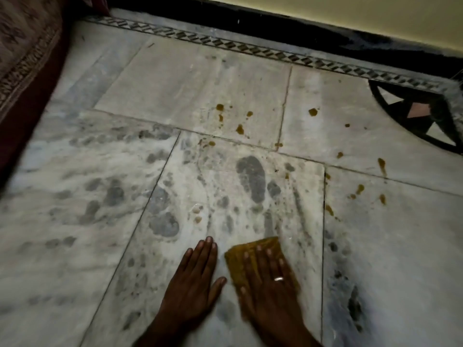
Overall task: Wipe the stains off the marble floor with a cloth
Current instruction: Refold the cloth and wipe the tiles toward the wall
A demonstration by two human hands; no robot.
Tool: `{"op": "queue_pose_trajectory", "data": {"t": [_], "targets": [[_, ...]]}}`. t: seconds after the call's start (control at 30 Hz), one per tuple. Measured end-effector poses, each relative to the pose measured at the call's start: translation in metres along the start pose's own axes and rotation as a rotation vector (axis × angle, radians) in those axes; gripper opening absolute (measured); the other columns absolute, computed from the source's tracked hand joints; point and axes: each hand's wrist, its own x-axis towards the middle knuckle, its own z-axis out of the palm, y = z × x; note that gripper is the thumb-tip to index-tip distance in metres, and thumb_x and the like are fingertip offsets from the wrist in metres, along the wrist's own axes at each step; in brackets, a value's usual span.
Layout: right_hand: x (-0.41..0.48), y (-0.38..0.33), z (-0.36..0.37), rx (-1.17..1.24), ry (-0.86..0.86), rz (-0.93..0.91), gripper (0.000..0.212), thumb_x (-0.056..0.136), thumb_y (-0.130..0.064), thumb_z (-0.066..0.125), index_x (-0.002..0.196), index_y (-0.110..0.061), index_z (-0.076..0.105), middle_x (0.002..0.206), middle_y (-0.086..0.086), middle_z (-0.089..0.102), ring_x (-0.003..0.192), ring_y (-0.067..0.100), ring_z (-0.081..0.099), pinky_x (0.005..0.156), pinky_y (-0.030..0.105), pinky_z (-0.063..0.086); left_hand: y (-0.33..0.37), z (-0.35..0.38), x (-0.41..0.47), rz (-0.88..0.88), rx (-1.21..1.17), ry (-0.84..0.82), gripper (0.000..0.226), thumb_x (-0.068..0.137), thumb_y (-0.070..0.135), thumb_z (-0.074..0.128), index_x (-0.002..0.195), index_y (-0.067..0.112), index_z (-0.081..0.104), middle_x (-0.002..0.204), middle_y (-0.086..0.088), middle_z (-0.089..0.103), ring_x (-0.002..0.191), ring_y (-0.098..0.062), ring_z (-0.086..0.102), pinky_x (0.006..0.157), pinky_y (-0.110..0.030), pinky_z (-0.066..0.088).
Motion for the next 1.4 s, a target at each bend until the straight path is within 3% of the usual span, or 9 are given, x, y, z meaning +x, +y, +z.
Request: {"op": "queue_pose_trajectory", "data": {"t": [0.13,0.27,0.4,0.57,0.8,0.97,1.07,1.17,1.4], "targets": [[0.028,0.039,0.001,-0.041,-0.023,0.203,0.064,0.106,-0.045,0.022,0.159,-0.011,0.033,0.163,0.022,0.032,0.150,0.041,0.031,0.116,0.062,0.032,-0.011,-0.009,0.004,-0.072,0.001,-0.035,0.072,0.103,0.055,0.031,0.156,0.005,0.032,0.166,-0.012,0.026,0.153,-0.025,0.024,0.121,-0.045,0.022],[0.104,0.024,0.005,0.006,-0.012,0.341,0.069,0.100,-0.045,0.030,0.159,-0.010,0.031,0.161,0.023,0.035,0.149,0.042,0.034,0.120,0.059,0.024,-0.042,-0.014,0.013,-0.116,0.016,-0.080,0.080,0.102,0.062,0.027,0.158,0.006,0.026,0.167,-0.011,0.020,0.155,-0.024,0.018,0.124,-0.041,0.016],[0.125,-0.021,0.011,-0.008,0.016,0.280,0.070,0.098,-0.043,0.035,0.157,-0.006,0.037,0.160,0.025,0.037,0.148,0.042,0.036,0.120,0.056,0.020,-0.060,-0.017,0.025,-0.128,0.007,-0.088,0.082,0.101,0.063,0.030,0.157,0.005,0.028,0.167,-0.012,0.021,0.155,-0.025,0.020,0.124,-0.043,0.017],[0.060,-0.048,0.015,-0.037,-0.019,0.030,0.068,0.098,-0.041,0.042,0.156,-0.007,0.037,0.163,0.021,0.034,0.153,0.038,0.026,0.119,0.058,0.028,-0.065,-0.017,0.025,-0.125,0.003,-0.072,0.086,0.099,0.067,0.030,0.156,0.003,0.028,0.166,-0.014,0.022,0.154,-0.026,0.020,0.123,-0.044,0.018],[0.133,-0.042,0.018,-0.019,-0.020,0.260,0.070,0.099,-0.045,0.032,0.160,-0.012,0.031,0.164,0.021,0.032,0.151,0.039,0.031,0.121,0.056,0.021,-0.105,-0.024,0.038,-0.158,0.037,-0.080,0.095,0.095,0.075,0.030,0.157,0.002,0.027,0.166,-0.015,0.020,0.154,-0.028,0.020,0.125,-0.044,0.015],[0.169,-0.093,0.026,0.000,-0.025,0.109,0.068,0.099,-0.042,0.035,0.161,-0.014,0.029,0.165,0.021,0.028,0.153,0.038,0.026,0.122,0.055,0.015,-0.130,-0.028,0.043,-0.147,0.056,-0.052,0.089,0.098,0.070,0.029,0.156,0.002,0.028,0.166,-0.016,0.021,0.154,-0.027,0.020,0.126,-0.044,0.016],[0.134,-0.114,0.027,-0.004,-0.002,-0.072,0.066,0.099,-0.039,0.047,0.159,-0.014,0.035,0.165,0.018,0.030,0.154,0.037,0.025,0.122,0.056,0.021,-0.148,-0.032,0.035,-0.129,0.082,-0.067,0.086,0.100,0.066,0.027,0.157,0.002,0.025,0.167,-0.016,0.019,0.154,-0.028,0.020,0.125,-0.045,0.017],[0.102,-0.099,0.024,-0.021,-0.046,-0.184,0.067,0.098,-0.045,0.044,0.160,-0.020,0.033,0.167,0.015,0.026,0.154,0.037,0.026,0.122,0.054,0.022,-0.154,-0.037,0.027,-0.117,0.094,-0.092,0.089,0.098,0.069,0.027,0.158,0.004,0.024,0.167,-0.014,0.018,0.154,-0.026,0.019,0.124,-0.045,0.016],[0.195,-0.089,0.035,-0.009,-0.082,0.111,0.068,0.101,-0.049,0.024,0.164,-0.025,0.015,0.170,0.017,0.014,0.157,0.035,0.013,0.126,0.053,0.011,-0.173,-0.042,0.012,-0.236,0.069,-0.108,0.088,0.099,0.070,0.024,0.158,0.005,0.023,0.168,-0.012,0.017,0.155,-0.024,0.015,0.125,-0.045,0.013]]}}
